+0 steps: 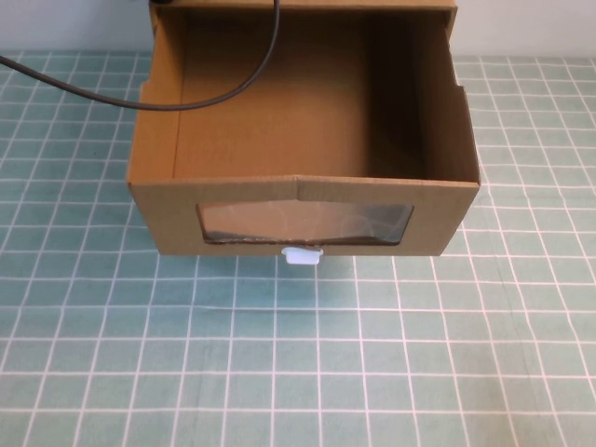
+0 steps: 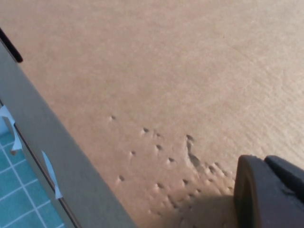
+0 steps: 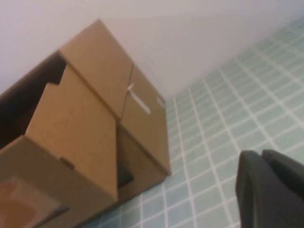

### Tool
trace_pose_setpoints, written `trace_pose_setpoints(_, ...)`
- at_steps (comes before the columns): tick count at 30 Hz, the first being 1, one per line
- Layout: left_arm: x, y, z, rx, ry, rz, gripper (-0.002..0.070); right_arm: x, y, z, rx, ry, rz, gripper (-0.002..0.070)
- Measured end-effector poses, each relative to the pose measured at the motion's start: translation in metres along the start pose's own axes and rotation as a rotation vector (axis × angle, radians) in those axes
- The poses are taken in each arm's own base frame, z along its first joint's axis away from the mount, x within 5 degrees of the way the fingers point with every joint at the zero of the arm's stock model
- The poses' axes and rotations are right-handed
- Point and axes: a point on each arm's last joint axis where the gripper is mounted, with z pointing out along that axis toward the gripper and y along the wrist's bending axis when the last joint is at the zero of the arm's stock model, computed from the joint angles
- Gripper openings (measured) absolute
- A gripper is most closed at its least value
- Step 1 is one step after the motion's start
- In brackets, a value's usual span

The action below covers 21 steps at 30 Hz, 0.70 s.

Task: Close the shoe box
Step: Close the shoe box with your right arm

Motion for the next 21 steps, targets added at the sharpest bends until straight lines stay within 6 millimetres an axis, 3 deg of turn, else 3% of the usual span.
trace_pose_setpoints(3,0.001,0.000,0.000,0.005,0.007,-0.004,-0.0005,-0.002,0.012,-0.002,-0.039,0.124,0.050,-0.0013)
trace_pose_setpoints(10,0.001,-0.002,0.000,0.017,0.017,-0.013,-0.0005,-0.039,0.061,0.004,-0.067,0.573,-0.081,-0.0012)
trace_pose_setpoints(15,0.002,-0.002,0.000,0.022,0.019,-0.015,-0.0005,-0.068,0.083,0.028,-0.062,0.814,-0.208,-0.0012)
trace_pose_setpoints(21,0.002,-0.002,0.000,0.025,0.018,-0.018,-0.0005,-0.088,0.099,0.075,-0.102,0.988,-0.271,-0.0011)
